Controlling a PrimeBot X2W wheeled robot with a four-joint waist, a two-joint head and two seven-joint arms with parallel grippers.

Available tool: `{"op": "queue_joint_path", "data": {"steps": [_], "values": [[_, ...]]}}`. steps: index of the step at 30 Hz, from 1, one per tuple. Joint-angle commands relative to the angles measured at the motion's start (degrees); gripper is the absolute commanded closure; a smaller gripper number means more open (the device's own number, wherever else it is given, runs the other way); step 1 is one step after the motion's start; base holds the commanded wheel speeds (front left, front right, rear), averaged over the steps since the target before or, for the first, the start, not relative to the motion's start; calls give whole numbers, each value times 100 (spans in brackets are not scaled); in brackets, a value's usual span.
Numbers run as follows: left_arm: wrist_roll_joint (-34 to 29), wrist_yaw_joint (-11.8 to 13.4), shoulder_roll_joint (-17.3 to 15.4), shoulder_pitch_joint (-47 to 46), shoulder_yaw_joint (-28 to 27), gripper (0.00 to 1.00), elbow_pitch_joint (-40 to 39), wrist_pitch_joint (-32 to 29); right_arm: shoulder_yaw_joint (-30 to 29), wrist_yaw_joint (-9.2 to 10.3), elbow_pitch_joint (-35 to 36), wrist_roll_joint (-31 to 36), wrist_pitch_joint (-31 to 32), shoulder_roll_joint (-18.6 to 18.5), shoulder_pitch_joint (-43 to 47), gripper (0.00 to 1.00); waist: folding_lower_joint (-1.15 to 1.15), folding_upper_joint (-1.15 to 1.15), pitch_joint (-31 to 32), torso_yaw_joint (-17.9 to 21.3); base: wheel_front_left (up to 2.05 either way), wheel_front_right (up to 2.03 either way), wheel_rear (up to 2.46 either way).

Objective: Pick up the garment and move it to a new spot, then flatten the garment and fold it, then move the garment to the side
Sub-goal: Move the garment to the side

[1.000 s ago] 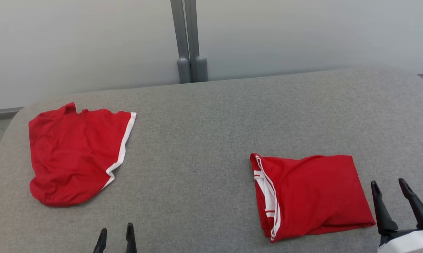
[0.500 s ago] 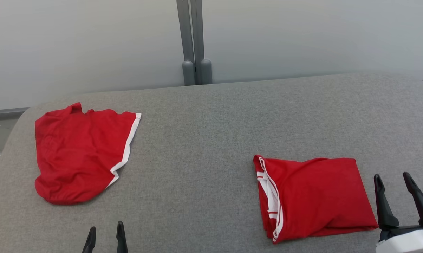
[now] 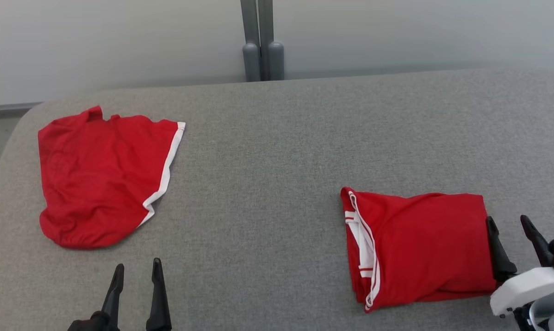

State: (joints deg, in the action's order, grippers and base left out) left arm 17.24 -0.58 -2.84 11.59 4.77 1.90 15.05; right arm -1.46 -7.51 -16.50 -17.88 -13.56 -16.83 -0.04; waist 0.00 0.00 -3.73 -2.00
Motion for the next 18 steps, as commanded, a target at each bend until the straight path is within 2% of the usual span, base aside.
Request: {"op": "queue_joint_path", "data": {"steps": [1,6,12,14,18], "values": [[-37,-35,-11,-93,14,0,51,16,9,3,-252,-112,93,-8,-210,0,0,0,-324,-132,0,0,0],[28,-32,-11,-244,66,0,159,16,175,1,-1230,-396,579,-15,-643,0,0,0,-529,-277,0,0,0],[64,16,-11,-248,95,0,177,16,514,1,-1602,-1033,1024,-35,-820,0,0,0,-595,-284,0,0,0],[52,18,-11,-266,120,0,170,16,667,0,-1504,-1271,1161,-116,-854,100,0,0,-611,-246,0,0,0],[34,31,-11,-388,119,0,110,16,808,1,-987,-1797,1339,-473,-1040,100,0,0,-751,-121,0,0,0]]}}
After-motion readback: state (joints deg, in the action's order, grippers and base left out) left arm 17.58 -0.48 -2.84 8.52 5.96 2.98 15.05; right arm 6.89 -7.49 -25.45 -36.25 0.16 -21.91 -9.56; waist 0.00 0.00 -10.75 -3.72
